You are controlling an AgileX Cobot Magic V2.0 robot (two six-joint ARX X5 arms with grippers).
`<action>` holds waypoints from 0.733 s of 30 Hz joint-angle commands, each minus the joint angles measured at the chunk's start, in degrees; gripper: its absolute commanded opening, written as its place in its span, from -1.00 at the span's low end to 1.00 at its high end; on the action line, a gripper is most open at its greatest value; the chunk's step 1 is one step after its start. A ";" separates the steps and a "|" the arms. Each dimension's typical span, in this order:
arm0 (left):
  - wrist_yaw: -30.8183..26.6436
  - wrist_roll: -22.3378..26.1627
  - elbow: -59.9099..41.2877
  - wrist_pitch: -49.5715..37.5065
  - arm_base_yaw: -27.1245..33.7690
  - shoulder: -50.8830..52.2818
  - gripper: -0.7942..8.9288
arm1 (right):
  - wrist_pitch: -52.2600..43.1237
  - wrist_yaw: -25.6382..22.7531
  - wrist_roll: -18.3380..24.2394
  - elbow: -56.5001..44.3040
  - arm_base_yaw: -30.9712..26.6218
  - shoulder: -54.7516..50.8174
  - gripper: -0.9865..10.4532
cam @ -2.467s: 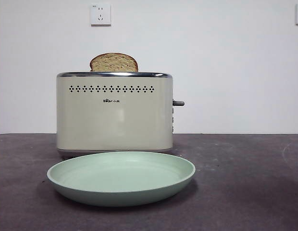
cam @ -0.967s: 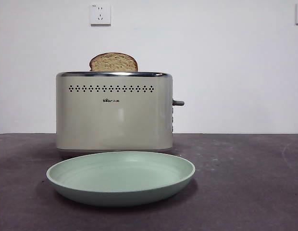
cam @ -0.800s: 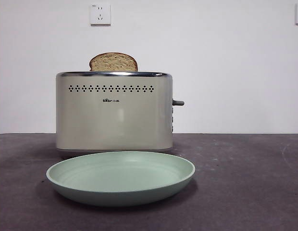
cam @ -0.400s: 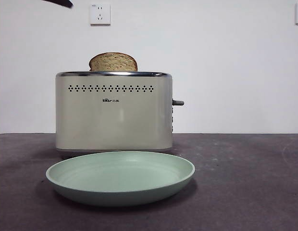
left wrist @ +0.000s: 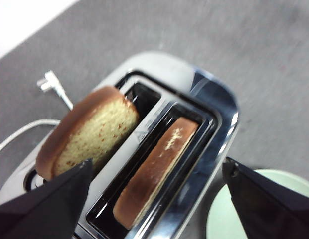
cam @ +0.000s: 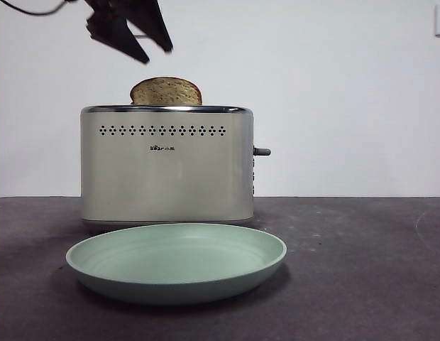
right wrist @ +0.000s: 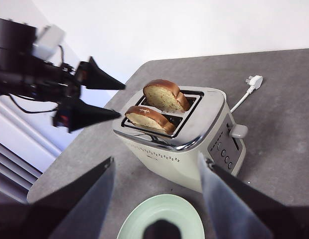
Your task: Take the bread from the toaster,put the bread on the plate,put the plate on the table
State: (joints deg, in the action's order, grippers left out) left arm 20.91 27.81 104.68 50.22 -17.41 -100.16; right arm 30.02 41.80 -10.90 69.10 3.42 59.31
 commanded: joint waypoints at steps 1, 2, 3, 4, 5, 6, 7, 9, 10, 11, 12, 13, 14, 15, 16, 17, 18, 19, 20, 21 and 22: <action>-1.77 2.82 0.17 -0.02 -0.61 -1.73 0.07 | -0.33 -0.15 0.46 0.11 0.13 0.33 -0.33; -1.55 2.91 0.17 -0.50 -0.61 -2.34 0.07 | -0.31 -0.15 0.44 0.09 0.13 0.33 -0.33; -1.66 2.91 0.17 -1.03 -0.61 -2.78 0.07 | -0.31 -0.15 0.44 0.09 0.13 0.33 -0.33; -1.75 2.91 0.17 -1.42 -0.61 -3.04 0.07 | -0.28 -0.13 0.44 0.09 0.13 0.35 -0.33; -1.81 2.93 0.17 -1.99 -0.61 -3.50 0.07 | -0.28 -0.13 0.44 0.11 0.13 0.35 -0.33; -1.81 3.02 0.17 -2.36 -0.61 -3.80 0.06 | -0.24 -0.13 0.44 0.09 0.13 0.35 -0.33; -1.84 3.45 0.17 -2.43 -0.59 -4.04 0.06 | -0.13 -0.13 0.44 0.09 0.13 0.35 -0.33; -2.21 4.31 0.17 -2.69 -0.57 -4.92 0.06 | 0.39 -0.15 0.44 0.09 0.13 0.35 -0.33; -2.64 4.57 0.17 -2.71 -0.55 -5.31 0.06 | 0.68 -0.15 0.44 0.09 0.13 0.35 -0.33; -2.82 4.85 0.17 -2.75 -0.52 -5.79 0.06 | 1.05 -0.15 0.44 0.11 0.13 0.35 -0.33; -2.78 4.85 0.17 -2.78 -0.48 -6.25 0.06 | 1.51 -0.15 0.44 0.11 0.13 0.35 -0.33; -2.75 4.85 0.17 -2.82 -0.48 -6.56 0.06 | 1.92 -0.15 0.44 0.11 0.13 0.35 -0.33; -2.80 4.85 0.17 -2.78 -0.48 -6.69 0.04 | 2.36 -0.15 0.46 0.09 0.13 0.35 -0.33; -2.80 4.85 0.17 -2.80 -0.50 -6.71 -0.06 | 2.82 -0.17 0.46 0.09 0.13 0.35 -0.33; -2.80 4.85 0.17 -2.91 -0.50 -6.71 -0.19 | 3.13 -0.17 0.46 0.11 0.13 0.35 -0.33; -2.82 4.85 0.17 -3.15 -0.50 -6.71 -0.39 | 3.45 -0.17 0.46 0.09 0.13 0.35 -0.33; -2.82 4.85 0.17 -3.37 -0.50 -6.71 -0.63 | 3.56 -0.17 0.46 0.09 0.13 0.39 -0.33; -2.84 4.85 0.26 -3.41 -0.50 -6.69 -0.84 | 3.56 -0.17 0.46 0.09 0.13 0.48 -0.34; -2.89 4.85 0.42 -3.41 -0.50 -6.69 -0.85 | 3.56 -0.20 0.46 0.09 0.13 0.50 -0.34; -3.06 4.83 0.55 -3.43 -0.50 -6.69 -0.85 | 3.58 -0.24 0.46 0.09 0.13 0.61 -0.34; -3.06 4.83 0.83 -3.39 -0.50 -6.67 -0.85 | 3.63 -0.42 0.46 0.09 0.13 0.61 -0.34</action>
State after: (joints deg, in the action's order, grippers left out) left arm 17.98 31.99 104.97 47.13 -18.02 -106.69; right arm 33.80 41.67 -10.90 69.10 3.42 59.66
